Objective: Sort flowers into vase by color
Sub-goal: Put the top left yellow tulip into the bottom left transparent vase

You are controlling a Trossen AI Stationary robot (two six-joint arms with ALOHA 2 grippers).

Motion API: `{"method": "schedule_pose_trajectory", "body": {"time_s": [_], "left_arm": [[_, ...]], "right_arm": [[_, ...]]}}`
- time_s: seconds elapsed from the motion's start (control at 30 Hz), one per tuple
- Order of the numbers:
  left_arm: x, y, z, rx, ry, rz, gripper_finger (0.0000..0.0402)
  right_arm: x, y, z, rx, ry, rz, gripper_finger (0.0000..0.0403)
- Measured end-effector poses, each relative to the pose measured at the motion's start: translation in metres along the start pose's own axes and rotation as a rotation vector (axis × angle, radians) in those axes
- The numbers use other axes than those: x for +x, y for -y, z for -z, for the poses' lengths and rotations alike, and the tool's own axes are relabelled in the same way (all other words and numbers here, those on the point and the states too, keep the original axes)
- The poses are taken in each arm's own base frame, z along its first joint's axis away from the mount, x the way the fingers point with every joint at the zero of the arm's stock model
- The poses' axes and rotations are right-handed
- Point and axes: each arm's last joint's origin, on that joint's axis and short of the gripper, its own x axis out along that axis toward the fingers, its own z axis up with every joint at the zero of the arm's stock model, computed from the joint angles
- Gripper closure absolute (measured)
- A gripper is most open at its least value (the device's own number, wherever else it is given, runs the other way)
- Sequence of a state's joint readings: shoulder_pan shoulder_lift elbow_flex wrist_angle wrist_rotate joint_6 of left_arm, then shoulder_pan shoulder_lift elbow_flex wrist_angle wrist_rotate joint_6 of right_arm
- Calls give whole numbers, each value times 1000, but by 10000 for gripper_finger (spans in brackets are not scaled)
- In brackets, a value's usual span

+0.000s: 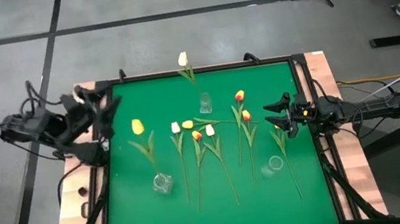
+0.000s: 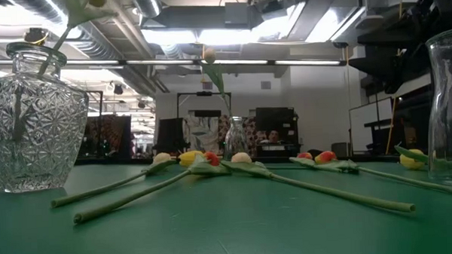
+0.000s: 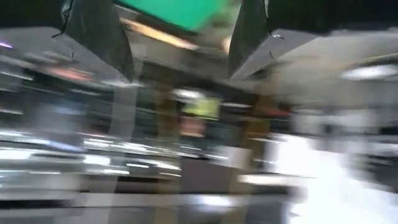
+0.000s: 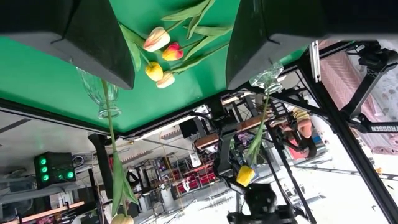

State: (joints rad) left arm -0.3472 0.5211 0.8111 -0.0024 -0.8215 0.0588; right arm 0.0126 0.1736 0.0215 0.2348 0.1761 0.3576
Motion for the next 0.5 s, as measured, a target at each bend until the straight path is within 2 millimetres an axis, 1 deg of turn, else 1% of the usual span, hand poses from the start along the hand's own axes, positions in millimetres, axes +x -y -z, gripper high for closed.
{"method": "schedule_pose_trajectory", "body": {"time_s": [0.07,0.13,0.27,0.33,0.43,0.5], "left_arm": [[2,4,-5,-11,-5,106,148],[4,4,-8,11,-22,150,148],[7,1,-24,16,-33,133,148],[9,1,-32,-4,-51,160,148],[16,6,-39,-18,-91,235,148],[23,10,-39,-14,-138,246,148]], "right_arm": [[0,0,0,0,4,11,150],[0,1,0,0,13,35,150],[0,2,-1,0,25,64,150],[0,2,-1,0,25,64,150],[0,2,-1,0,25,63,150],[0,2,-1,0,27,69,150]]}}
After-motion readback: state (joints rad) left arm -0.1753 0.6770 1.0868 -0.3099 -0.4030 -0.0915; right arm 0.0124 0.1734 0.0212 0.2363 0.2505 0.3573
